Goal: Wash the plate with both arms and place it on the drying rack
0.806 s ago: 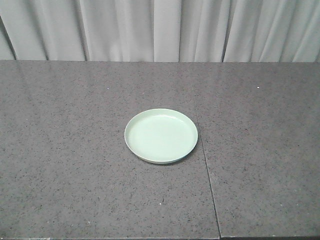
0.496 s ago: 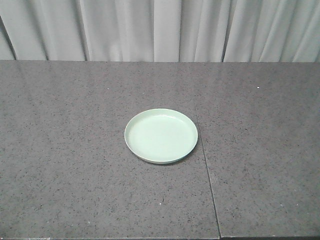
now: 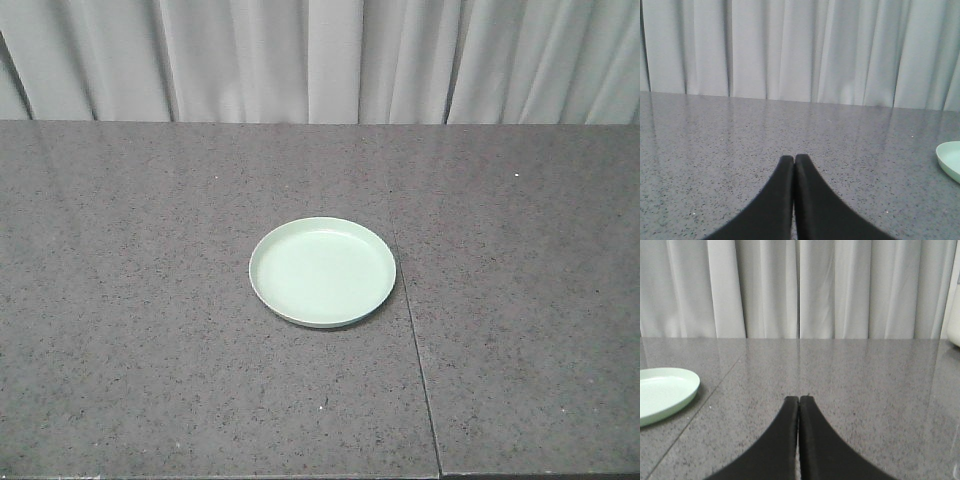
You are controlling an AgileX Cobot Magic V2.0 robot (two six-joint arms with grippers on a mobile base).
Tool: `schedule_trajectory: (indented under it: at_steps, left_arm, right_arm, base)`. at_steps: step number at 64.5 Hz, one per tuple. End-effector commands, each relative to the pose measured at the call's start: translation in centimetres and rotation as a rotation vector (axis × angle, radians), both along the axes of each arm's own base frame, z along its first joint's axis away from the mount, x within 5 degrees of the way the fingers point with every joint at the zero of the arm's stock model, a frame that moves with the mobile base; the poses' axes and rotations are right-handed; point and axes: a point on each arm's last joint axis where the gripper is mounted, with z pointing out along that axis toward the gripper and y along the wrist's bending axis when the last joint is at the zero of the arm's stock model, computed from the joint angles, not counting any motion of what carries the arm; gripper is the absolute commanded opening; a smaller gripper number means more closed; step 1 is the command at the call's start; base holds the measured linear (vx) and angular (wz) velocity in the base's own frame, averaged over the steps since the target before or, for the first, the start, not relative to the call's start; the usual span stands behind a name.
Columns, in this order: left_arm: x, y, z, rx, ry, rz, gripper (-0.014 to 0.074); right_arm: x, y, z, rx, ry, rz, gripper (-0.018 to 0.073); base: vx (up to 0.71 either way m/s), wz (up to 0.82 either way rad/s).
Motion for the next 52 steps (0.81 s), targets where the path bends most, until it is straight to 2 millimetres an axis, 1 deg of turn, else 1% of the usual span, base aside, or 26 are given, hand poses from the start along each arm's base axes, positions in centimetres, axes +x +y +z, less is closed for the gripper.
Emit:
schedule_trajectory:
  at_steps: [1,7,10,16,27,33,36,42,52]
  left_arm:
    - [-0.3,0.0,1.6,0.001,-0.113,-0.001,-0.0006]
    - [-0.3,0.0,1.6,0.001,-0.113,-0.001,-0.0006]
    - [-0.3,0.0,1.6,0.001,-0.113,-0.001,-0.0006]
    - [-0.3,0.0,1.6,0.001,-0.113,-0.001,-0.0006]
    - [-0.3,0.0,1.6,0.001,-0.113,-0.001,-0.0006]
    - [-0.3,0.0,1.6,0.001,-0.113,-0.001,-0.0006]
    - [-0.3,0.0,1.6,0.001,-0.113,-0.001,-0.0006]
    - [-0.3,0.0,1.6,0.001,-0.113,-0.001,-0.0006]
    - [-0.3,0.0,1.6,0.001,-0.112,-0.001,-0.0006]
  right_arm:
    - [-0.1,0.0,4.2,-0.04,-0.095,-0.01,-0.0007]
    - [0.3,0.0,6.7,-0.055,-0.049,-0.007,-0.0007]
    - [0.5,0.0,8.3,-0.054,-0.029,-0.005,-0.0007]
    - [1.2,0.0,10.7,-0.053,0.042,0.002,-0.0007]
    - [3.2,0.1,14.0,-0.067,0.201,0.014,-0.0005]
    - [4.6,0.2,14.9,-0.091,0.312,0.025,0.0001]
    - [5.6,0.2,15.2,-0.095,0.381,0.031,0.0014]
    - [7.2,0.2,15.8,-0.117,0.482,0.045,0.0069]
    - [10.0,0.6,16.0,-0.165,0.602,0.101,0.0275]
  base:
    - [0.0,0.0]
    - [0.0,0.0]
    - [0.0,0.0]
    - [0.0,0.0]
    - [0.0,0.0]
    - [0.0,0.0]
    - [0.0,0.0]
    - [0.0,0.0]
    - [0.0,0.0]
